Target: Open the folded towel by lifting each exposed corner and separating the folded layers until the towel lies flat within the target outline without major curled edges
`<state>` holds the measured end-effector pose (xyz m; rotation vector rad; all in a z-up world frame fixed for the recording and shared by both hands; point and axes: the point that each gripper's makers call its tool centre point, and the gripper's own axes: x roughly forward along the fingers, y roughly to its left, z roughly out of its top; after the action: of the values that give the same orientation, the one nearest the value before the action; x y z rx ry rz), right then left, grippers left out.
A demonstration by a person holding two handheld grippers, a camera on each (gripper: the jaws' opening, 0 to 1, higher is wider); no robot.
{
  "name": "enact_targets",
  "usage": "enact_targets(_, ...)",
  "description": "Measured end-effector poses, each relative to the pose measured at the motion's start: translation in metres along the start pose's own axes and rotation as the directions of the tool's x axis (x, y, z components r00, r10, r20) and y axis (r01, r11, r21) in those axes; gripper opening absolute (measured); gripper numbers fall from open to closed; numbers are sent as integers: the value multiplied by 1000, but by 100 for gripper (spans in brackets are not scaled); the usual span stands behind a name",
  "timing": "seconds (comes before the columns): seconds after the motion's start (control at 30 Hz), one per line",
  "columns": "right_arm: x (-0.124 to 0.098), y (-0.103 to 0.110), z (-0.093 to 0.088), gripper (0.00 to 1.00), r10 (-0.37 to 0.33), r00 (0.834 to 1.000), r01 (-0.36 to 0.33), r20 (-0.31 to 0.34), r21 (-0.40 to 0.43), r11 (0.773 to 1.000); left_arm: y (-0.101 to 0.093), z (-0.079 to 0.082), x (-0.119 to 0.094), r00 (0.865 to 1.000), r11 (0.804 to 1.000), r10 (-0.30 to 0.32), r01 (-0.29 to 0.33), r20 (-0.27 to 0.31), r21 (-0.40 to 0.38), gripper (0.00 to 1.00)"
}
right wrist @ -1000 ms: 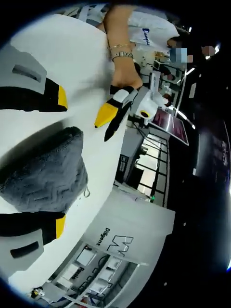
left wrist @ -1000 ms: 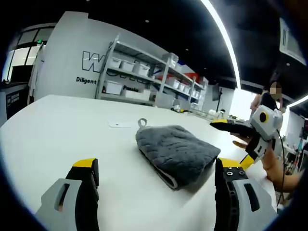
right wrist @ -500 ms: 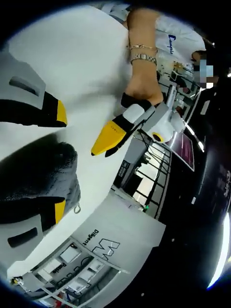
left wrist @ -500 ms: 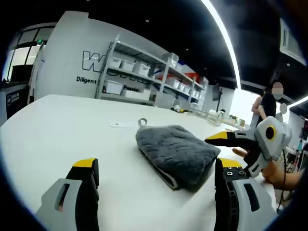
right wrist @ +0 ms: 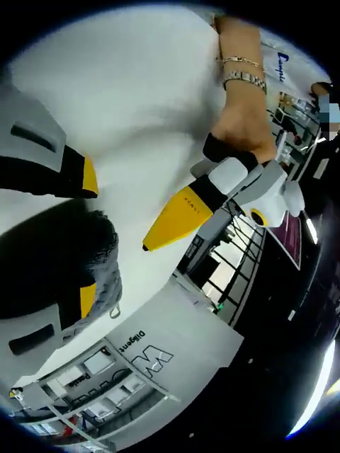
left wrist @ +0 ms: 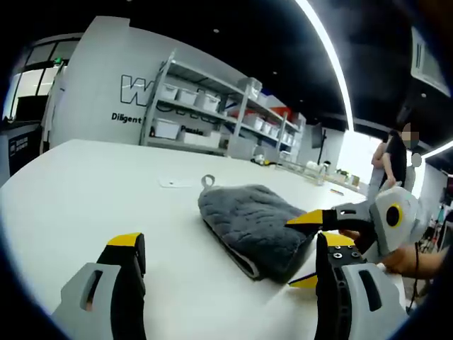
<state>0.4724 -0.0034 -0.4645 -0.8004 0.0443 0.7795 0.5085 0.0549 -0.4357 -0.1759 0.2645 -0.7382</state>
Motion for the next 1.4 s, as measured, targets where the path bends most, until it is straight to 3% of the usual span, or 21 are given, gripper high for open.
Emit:
enact_targets(0.23,4,-7,-7,28,-42,999,41,-24,-36,998,1,-1,1,1000,1000,2,-2,-7,-1,99)
enact_targets(0.43,1,-14,-8,14,-43,999,43,-7,37,998,0,-5,-1,1000,1000,4,-4,-11,-1,99)
enact_targets(0.67,-2,-21,-7,10,-54,998,51,17,118,992,0,-5,-1,1000,1000,3,-3,-12,-2,99)
enact_targets(0.87,-9,-39,-7,9,-110,994,104,28,157,982,-1,-5,-2,1000,1000,1,-1,-9,-2,99)
enact_targets(1.03,-21,-61,0,9,-184,979,154,92,263,952,-2,-4,-3,1000,1000,-2,2,-6,0,99)
enact_targets(1.4,-49,-116,-1,10,-326,937,251,130,401,881,-4,-7,-2,1000,1000,-6,6,-17,8,99)
